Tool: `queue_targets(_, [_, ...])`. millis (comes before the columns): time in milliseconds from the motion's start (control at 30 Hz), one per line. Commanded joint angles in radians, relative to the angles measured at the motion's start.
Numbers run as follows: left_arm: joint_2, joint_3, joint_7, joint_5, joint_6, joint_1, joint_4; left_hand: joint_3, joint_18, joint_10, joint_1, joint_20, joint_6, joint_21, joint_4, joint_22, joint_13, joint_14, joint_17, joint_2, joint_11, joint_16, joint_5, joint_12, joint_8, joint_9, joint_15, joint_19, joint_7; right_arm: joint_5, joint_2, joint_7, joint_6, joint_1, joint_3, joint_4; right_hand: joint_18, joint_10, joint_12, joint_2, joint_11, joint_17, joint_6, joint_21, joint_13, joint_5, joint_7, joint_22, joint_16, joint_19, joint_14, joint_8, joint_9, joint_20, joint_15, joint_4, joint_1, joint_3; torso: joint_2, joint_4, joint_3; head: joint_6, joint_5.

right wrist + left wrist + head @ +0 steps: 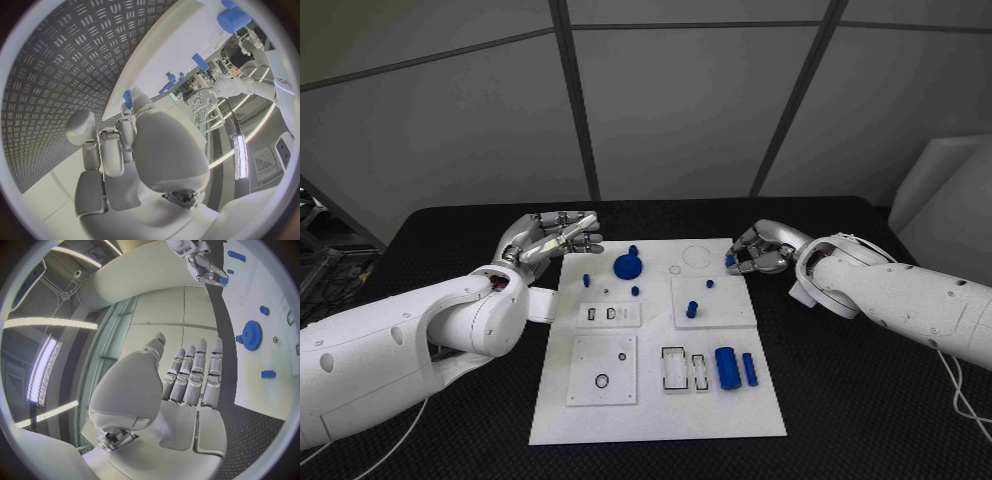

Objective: Assemble the parts on the task board

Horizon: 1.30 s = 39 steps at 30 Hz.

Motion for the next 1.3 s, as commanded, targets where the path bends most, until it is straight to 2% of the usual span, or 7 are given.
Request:
queue_targets(33, [0.001, 0.001, 0.005, -0.006, 0.012, 0.001, 0.001, -0.001, 0.047, -0.002, -0.001, 0.001, -0.002, -0.004, -0.005, -0.001, 0.001, -0.003, 0.001, 0.01, 0.0, -0.003, -0.001, -0.002, -0.005, 0.0, 0.0, -0.005, 0.02, -0.006, 0.001, 0.003, -0.017, 0.001, 0.0, 0.003, -0.006, 0.02, 0.007, 0.013, -0.012, 0.21, 0.015, 0.006, -0.007, -0.003, -0.001, 0.006, 0.006, 0.011, 0.092, 0.01, 0.001, -0.002, -0.01, 0.0, -0.003, 0.009, 0.0, -0.0001, 0.0003, -0.001, -0.001])
queue_targets(333, [0.001, 0.001, 0.005, -0.006, 0.012, 0.001, 0.0, -0.001, 0.047, -0.002, -0.001, 0.001, -0.002, -0.004, -0.005, -0.001, 0.001, -0.003, 0.001, 0.01, 0.0, -0.003, -0.001, -0.002, -0.005, 0.0, 0.0, -0.005, 0.02, 0.011, -0.005, 0.018, -0.06, 0.001, 0.0, 0.021, -0.009, 0.035, 0.024, 0.029, -0.025, 0.22, 0.048, 0.017, 0.011, 0.002, -0.017, 0.023, 0.011, 0.021, 0.094, 0.025, 0.004, -0.011, -0.02, 0.004, -0.009, 0.024, 0.0, -0.0014, 0.0009, -0.003, -0.001])
queue_targets(433, [0.001, 0.001, 0.004, -0.006, 0.011, 0.001, 0.0, -0.001, 0.047, -0.002, -0.001, 0.001, -0.002, -0.004, -0.005, -0.001, 0.001, -0.003, 0.001, 0.01, 0.0, -0.003, -0.001, -0.002, -0.005, 0.0, 0.0, -0.005, 0.02, 0.018, -0.012, 0.011, -0.095, 0.001, 0.001, 0.042, -0.01, 0.039, 0.027, 0.029, -0.03, 0.224, 0.055, 0.02, 0.016, 0.028, -0.022, 0.028, 0.013, 0.025, 0.095, 0.028, 0.003, -0.016, -0.024, 0.009, -0.019, 0.029, 0.0, -0.0017, 0.0016, -0.002, -0.001])
queue_targets(667, [0.001, 0.001, 0.004, -0.006, 0.011, 0.001, -0.003, -0.001, 0.047, -0.002, -0.001, 0.001, -0.002, -0.004, -0.005, -0.001, 0.001, -0.003, 0.001, 0.01, 0.0, -0.003, -0.001, -0.002, -0.005, 0.0, 0.0, -0.005, 0.02, 0.024, -0.04, -0.041, -0.154, 0.002, 0.002, 0.129, -0.011, 0.042, 0.03, 0.03, -0.033, 0.228, 0.06, 0.023, 0.019, 0.049, -0.026, 0.033, 0.015, 0.028, 0.096, 0.031, 0.004, -0.019, -0.027, 0.014, -0.028, 0.035, -0.003, -0.0012, -0.0006, -0.001, -0.003])
queue_targets(833, [0.002, 0.001, 0.003, -0.006, 0.011, 0.0, -0.006, -0.001, 0.047, -0.002, -0.001, 0.001, -0.002, -0.004, -0.005, -0.001, 0.001, -0.003, 0.001, 0.01, 0.0, -0.003, -0.001, -0.002, -0.005, 0.0, 0.0, -0.005, 0.02, 0.004, -0.052, -0.09, -0.174, 0.003, 0.002, 0.218, -0.012, 0.043, 0.03, 0.029, -0.033, 0.23, 0.061, 0.024, 0.02, 0.052, -0.026, 0.035, 0.016, 0.029, 0.096, 0.031, 0.004, -0.019, -0.028, 0.014, -0.029, 0.036, -0.005, 0.001, -0.0015, 0.001, -0.001])
queue_targets(1067, [0.004, 0.001, 0.003, -0.006, 0.011, 0.001, -0.014, -0.001, 0.047, -0.002, -0.001, 0.001, -0.002, -0.004, -0.005, -0.001, 0.001, -0.003, 0.001, 0.01, 0.0, -0.003, -0.001, -0.002, -0.005, 0.0, 0.0, -0.005, 0.02, -0.107, -0.003, -0.147, -0.192, 0.003, 0.003, 0.309, -0.013, 0.044, 0.031, 0.028, -0.035, 0.233, 0.064, 0.027, 0.021, 0.055, -0.028, 0.04, 0.017, 0.032, 0.097, 0.033, 0.005, -0.021, -0.029, 0.012, -0.027, 0.04, -0.009, 0.0047, -0.0027, -0.002, 0.012])
queue_targets(1300, [0.007, 0.001, 0.002, -0.006, 0.01, 0.001, -0.015, -0.001, 0.047, -0.002, -0.001, 0.001, -0.002, -0.004, -0.005, -0.001, 0.001, -0.003, 0.001, 0.01, 0.0, -0.003, -0.001, -0.002, -0.005, 0.0, 0.0, -0.005, 0.02, -0.24, 0.085, -0.195, -0.197, 0.003, 0.002, 0.33, -0.013, 0.043, 0.03, 0.028, -0.035, 0.233, 0.064, 0.028, 0.021, 0.055, -0.029, 0.042, 0.018, 0.033, 0.097, 0.033, 0.005, -0.021, -0.03, 0.012, -0.027, 0.041, -0.015, 0.0112, -0.0073, -0.006, 0.022])
